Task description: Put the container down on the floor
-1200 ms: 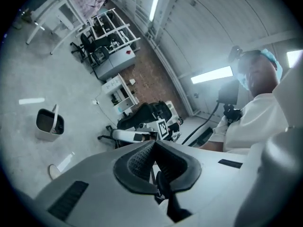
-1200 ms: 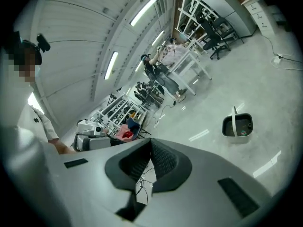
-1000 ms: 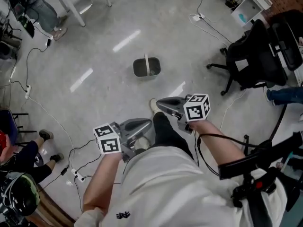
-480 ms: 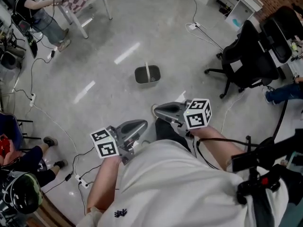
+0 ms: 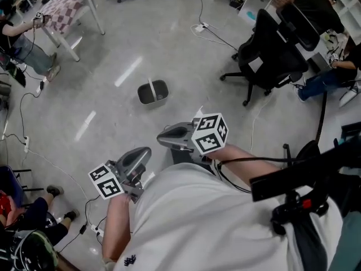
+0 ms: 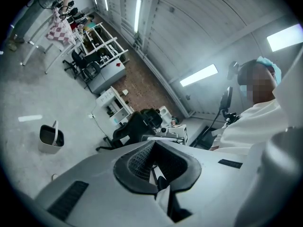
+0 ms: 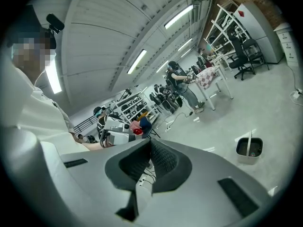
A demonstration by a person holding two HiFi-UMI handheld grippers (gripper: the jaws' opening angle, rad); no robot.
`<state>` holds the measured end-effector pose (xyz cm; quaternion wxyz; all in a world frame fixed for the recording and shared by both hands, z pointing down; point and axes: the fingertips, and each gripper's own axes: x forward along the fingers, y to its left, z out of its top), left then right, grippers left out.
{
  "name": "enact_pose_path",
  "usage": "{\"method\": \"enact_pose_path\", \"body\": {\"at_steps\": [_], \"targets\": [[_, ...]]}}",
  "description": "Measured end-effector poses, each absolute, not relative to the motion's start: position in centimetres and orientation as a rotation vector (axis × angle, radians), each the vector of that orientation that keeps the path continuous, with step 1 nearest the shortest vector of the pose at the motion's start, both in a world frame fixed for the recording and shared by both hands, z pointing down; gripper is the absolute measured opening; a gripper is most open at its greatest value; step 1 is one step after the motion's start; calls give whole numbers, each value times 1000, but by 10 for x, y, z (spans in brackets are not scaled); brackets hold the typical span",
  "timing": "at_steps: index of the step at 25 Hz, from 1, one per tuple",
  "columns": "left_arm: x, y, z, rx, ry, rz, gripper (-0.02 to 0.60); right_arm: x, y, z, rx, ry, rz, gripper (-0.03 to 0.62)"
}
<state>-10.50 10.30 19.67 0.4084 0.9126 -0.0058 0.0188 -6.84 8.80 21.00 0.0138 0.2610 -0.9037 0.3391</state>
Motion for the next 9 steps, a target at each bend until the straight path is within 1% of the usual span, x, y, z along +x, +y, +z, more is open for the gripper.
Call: {"method": "enact_pose_path", "body": {"at_steps": [9], "targets": [[-105, 105, 194, 2321, -24, 51, 9, -71, 96, 203, 787, -2825, 1009, 15]]}}
